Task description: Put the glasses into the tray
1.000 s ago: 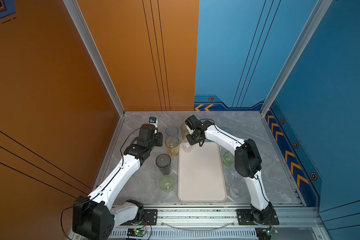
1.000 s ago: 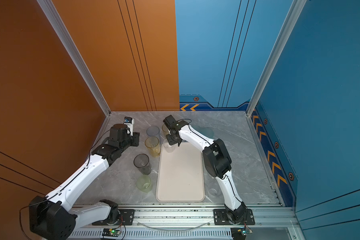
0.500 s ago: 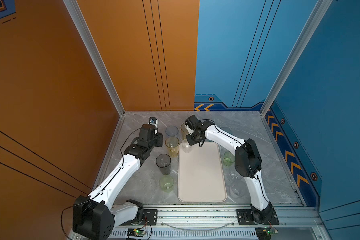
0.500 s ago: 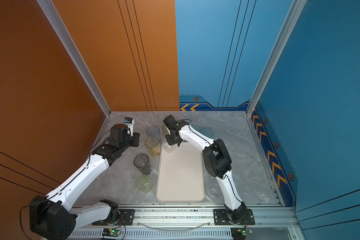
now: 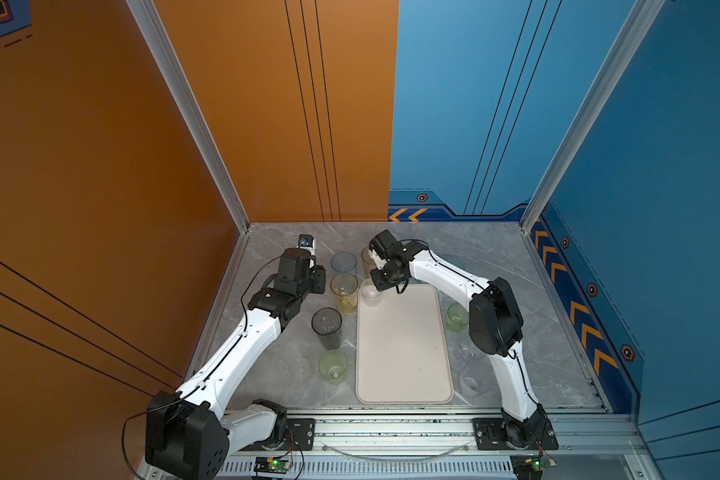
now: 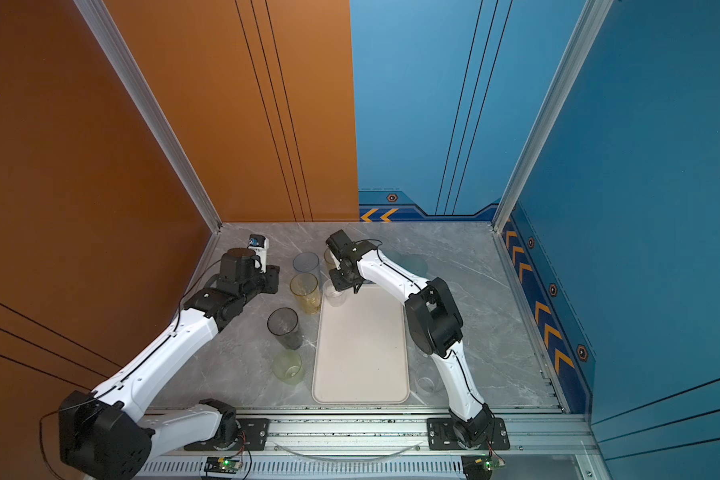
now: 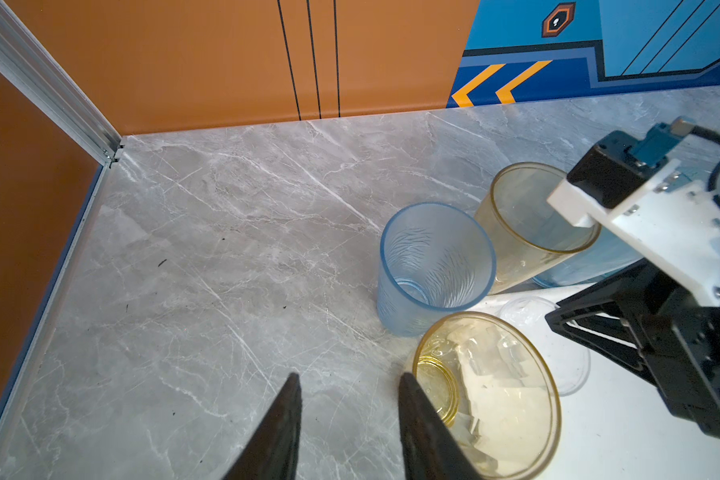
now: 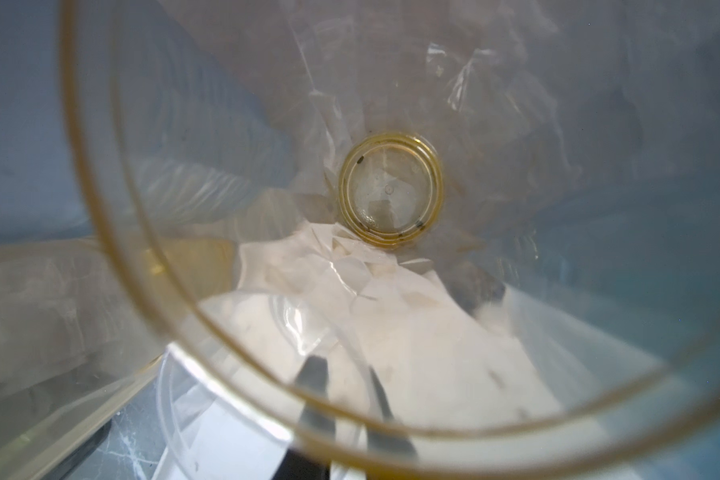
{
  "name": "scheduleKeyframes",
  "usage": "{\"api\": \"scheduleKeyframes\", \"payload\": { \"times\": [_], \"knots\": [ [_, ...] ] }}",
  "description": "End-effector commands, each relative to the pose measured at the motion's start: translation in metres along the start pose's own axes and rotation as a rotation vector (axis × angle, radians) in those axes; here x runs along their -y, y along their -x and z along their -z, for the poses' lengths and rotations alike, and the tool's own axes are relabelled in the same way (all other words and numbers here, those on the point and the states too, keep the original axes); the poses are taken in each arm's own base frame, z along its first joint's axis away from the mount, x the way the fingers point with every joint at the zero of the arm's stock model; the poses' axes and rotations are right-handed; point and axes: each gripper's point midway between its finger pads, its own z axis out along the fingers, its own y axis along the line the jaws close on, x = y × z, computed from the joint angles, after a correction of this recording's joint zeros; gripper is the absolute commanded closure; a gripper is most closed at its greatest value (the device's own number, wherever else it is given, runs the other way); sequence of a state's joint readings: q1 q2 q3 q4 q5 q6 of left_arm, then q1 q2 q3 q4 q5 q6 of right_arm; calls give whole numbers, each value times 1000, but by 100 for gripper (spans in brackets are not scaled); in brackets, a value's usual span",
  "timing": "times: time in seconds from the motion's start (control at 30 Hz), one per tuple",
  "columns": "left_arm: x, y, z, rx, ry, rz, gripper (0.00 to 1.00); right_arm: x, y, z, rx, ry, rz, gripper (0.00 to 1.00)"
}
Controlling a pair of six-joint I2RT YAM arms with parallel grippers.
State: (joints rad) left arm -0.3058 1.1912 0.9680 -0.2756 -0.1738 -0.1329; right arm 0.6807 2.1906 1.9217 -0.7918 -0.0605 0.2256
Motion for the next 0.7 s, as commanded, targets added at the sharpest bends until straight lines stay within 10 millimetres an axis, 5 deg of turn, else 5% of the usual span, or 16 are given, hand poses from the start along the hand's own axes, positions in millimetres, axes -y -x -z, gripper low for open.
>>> {"api": "scheduleKeyframes", "payload": {
  "times": [0.0,0.37,0.67],
  "knots": [
    [0,-11,-3,-34,-12,4,60,-11,6,-3,14,34,-13,85],
    [0,-11,-3,-39,-11,3,60,-12,9,-6,15,40,-19,83],
    [1,-12,-2,-42,0,-10,60,-12,20,12,71,55,-34,77]
  ]
}}
